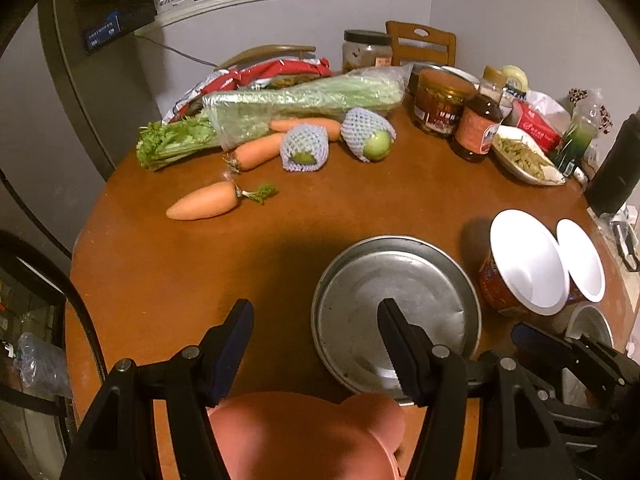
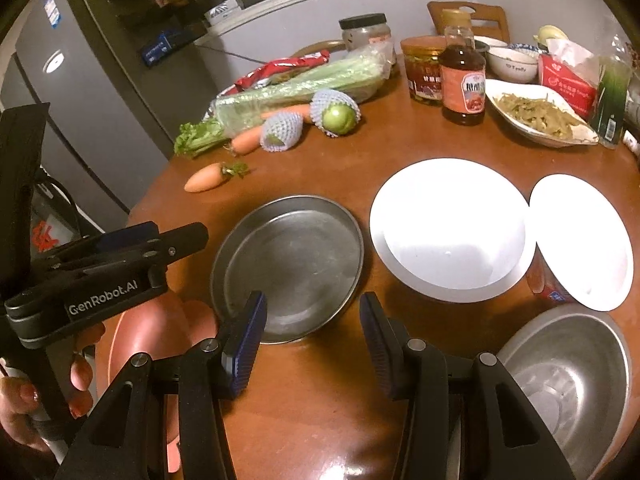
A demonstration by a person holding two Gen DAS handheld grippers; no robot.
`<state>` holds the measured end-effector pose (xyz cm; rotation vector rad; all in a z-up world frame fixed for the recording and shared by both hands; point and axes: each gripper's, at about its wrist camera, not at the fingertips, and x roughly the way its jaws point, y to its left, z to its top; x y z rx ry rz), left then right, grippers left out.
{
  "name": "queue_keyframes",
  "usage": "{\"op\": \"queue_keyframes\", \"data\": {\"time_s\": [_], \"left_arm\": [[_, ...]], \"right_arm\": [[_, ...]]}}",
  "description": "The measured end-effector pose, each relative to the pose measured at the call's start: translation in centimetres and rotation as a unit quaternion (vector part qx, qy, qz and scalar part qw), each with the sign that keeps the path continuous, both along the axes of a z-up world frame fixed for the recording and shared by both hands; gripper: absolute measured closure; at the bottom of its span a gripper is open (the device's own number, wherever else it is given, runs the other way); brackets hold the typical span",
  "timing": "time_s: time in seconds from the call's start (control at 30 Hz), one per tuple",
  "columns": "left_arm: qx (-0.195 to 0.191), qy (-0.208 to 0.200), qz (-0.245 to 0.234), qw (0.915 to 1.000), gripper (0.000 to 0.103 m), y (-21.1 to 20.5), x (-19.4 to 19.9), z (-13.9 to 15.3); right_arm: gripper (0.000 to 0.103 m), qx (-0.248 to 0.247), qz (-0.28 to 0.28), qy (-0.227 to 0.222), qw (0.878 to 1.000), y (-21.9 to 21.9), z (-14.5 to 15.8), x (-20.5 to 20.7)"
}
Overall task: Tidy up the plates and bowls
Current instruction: 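Open the left tool and move it to the grey metal tray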
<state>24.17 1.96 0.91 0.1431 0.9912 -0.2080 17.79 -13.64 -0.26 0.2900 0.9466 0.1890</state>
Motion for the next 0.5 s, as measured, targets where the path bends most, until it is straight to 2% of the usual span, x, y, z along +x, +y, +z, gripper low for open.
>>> {"op": "queue_keyframes", "data": {"time_s": [0.33,0.5], "left_arm": [[0.011,0.025,0.008,0.9996,0.039,-0.6,1.2,-2.0],[0.007,0.04,0.012,0.9991,0.039,-0.6,1.7,-2.8]], "right_arm": [[0.053,0.011,-0.003,0.015,1.0,-0.2,-1.5,1.0],[0.053,0.001,-0.003,0.018,1.0,0.2,-2.2,1.2]]}}
